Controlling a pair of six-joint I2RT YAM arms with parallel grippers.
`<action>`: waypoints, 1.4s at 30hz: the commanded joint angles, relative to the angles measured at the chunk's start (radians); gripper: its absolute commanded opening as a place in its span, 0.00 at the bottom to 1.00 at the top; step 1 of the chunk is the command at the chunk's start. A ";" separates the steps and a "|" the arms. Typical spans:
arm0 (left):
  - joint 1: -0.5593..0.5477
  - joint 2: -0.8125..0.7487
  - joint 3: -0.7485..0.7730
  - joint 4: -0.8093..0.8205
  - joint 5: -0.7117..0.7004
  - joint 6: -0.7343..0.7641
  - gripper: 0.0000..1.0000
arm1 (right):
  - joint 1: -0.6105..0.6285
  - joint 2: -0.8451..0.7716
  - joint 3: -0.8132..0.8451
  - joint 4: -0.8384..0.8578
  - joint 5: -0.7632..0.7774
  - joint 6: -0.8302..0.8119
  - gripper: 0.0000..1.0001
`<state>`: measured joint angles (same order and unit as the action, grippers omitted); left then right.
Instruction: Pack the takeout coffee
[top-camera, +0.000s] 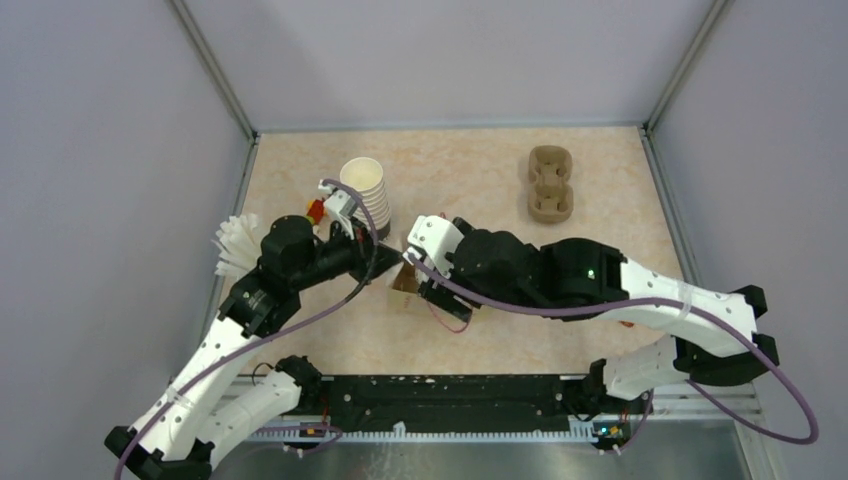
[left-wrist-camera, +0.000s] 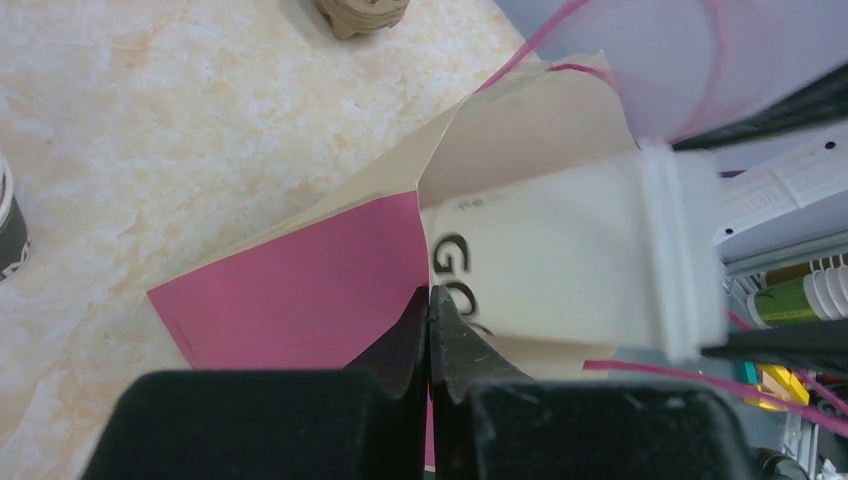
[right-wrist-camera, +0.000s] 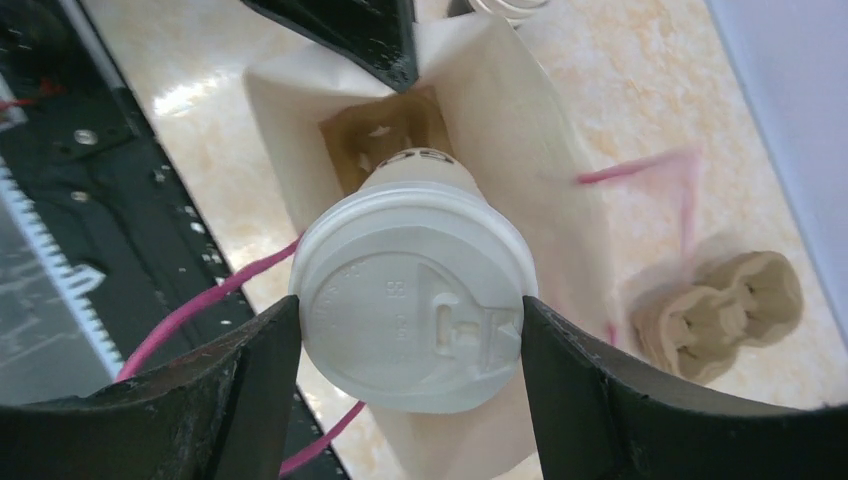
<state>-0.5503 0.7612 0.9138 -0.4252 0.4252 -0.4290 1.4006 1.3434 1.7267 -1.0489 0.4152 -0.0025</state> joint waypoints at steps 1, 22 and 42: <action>-0.002 -0.033 -0.043 0.191 0.092 0.035 0.01 | 0.027 -0.022 -0.066 0.025 0.129 -0.099 0.54; -0.002 -0.055 -0.043 0.045 0.060 0.073 0.50 | 0.042 -0.190 -0.449 0.196 0.083 -0.138 0.52; -0.002 -0.100 -0.030 -0.072 0.081 -0.025 0.80 | -0.014 -0.121 -0.511 0.385 0.119 -0.148 0.52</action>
<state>-0.5503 0.6693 0.8684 -0.5350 0.4911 -0.4370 1.4120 1.1969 1.2045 -0.7555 0.5262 -0.1394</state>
